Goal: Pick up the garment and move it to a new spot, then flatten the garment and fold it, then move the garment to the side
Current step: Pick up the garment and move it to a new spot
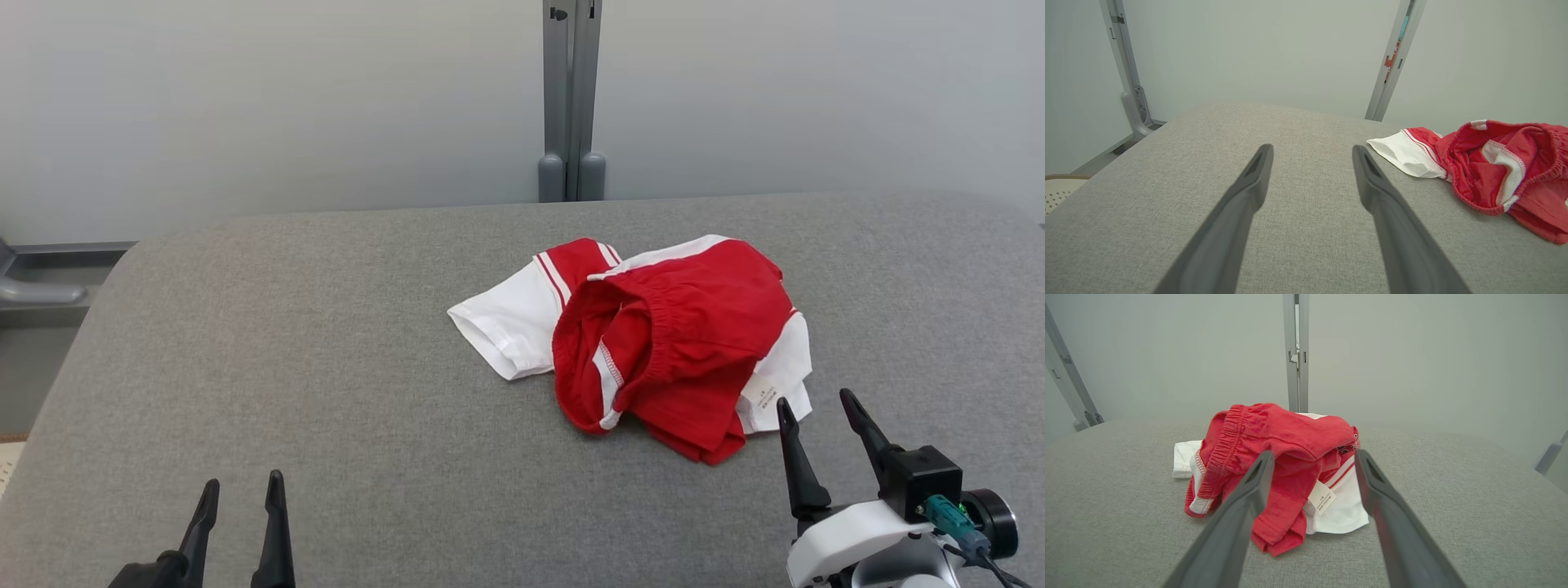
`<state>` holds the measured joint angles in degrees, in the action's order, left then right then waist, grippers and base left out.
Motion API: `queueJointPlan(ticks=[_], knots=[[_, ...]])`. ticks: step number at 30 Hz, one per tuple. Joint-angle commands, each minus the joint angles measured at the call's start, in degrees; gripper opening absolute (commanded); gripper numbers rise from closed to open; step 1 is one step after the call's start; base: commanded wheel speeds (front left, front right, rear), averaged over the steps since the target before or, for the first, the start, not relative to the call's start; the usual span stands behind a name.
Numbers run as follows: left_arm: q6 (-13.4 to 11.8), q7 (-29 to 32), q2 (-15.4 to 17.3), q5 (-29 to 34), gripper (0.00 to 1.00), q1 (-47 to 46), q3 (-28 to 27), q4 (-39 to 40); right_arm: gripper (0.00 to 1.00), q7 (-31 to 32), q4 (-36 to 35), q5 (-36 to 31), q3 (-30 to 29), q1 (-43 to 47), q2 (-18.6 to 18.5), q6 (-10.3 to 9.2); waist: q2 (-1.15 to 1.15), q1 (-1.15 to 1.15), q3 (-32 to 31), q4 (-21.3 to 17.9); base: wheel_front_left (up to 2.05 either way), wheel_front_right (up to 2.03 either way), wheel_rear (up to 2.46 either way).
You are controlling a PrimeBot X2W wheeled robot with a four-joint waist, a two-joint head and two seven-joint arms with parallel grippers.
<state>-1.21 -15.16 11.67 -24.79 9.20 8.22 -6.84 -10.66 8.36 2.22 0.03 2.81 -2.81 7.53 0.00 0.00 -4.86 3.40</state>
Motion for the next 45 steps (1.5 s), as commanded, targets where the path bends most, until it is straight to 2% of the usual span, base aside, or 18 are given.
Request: queueJointPlan(ticks=[1,9,15,18,22,26,31,34,38,45], knots=[[0.4,0.0,-0.2,0.3,1.0,0.5,-0.7,-0.2,1.0,0.2,0.0,0.2,0.2,0.6,-0.1,-0.08,0.0,0.0,-0.1,-0.1,0.0,0.0,0.0],[2.7,0.0,-1.8,2.6,1.0,-0.4,-2.4,-0.7,1.0,0.3,-0.4,0.7,1.0,-0.1,-0.1,-0.08,0.0,0.0,-0.1,-0.5,0.0,0.0,0.0],[3.4,0.0,-2.3,3.5,1.0,-0.9,-3.1,-1.7,1.0,0.6,-0.1,0.4,1.2,0.0,-0.1,-0.08,0.0,0.0,-0.2,-1.0,0.0,0.0,0.0],[4.4,0.8,-2.8,1.9,1.0,-2.0,-2.6,-2.8,1.0,0.9,-0.4,0.4,1.4,-0.1,-0.1,-0.08,0.0,0.0,-0.1,-1.4,0.0,0.0,0.0],[5.3,7.4,-3.2,-0.2,1.0,-5.9,-0.9,-3.8,1.0,1.3,-0.7,0.3,1.8,-0.4,-0.1,-0.08,0.0,0.0,0.3,-2.3,0.0,0.0,0.0],[6.1,17.4,-3.6,-3.1,1.0,-12.4,1.1,-5.2,1.0,1.8,-1.0,0.2,2.5,-0.7,-0.1,-0.08,0.0,0.0,1.1,-4.1,0.0,0.0,0.0],[6.6,29.0,-5.7,-7.1,1.0,-21.8,4.2,-9.5,1.0,2.4,-1.1,-0.3,3.7,-1.4,-0.1,-0.08,0.0,0.0,2.2,-7.8,0.0,0.0,0.0],[6.2,33.6,-7.0,-9.8,1.0,-27.3,5.4,-12.8,1.0,2.6,-1.3,-0.7,4.3,-2.1,-0.1,-0.07,0.0,0.0,2.8,-11.0,0.0,0.0,0.0],[4.7,37.0,-8.3,-14.3,1.0,-33.6,5.6,-17.4,1.0,2.9,-1.3,-1.1,5.4,-2.7,-0.1,-0.08,0.0,0.0,4.0,-15.7,0.0,0.0,0.0],[1.7,38.3,-8.6,-18.0,1.0,-41.8,6.1,-25.2,1.0,2.8,-1.1,-0.7,6.1,-3.6,-0.1,-0.08,0.0,0.0,6.1,-24.0,0.0,0.0,0.0]])
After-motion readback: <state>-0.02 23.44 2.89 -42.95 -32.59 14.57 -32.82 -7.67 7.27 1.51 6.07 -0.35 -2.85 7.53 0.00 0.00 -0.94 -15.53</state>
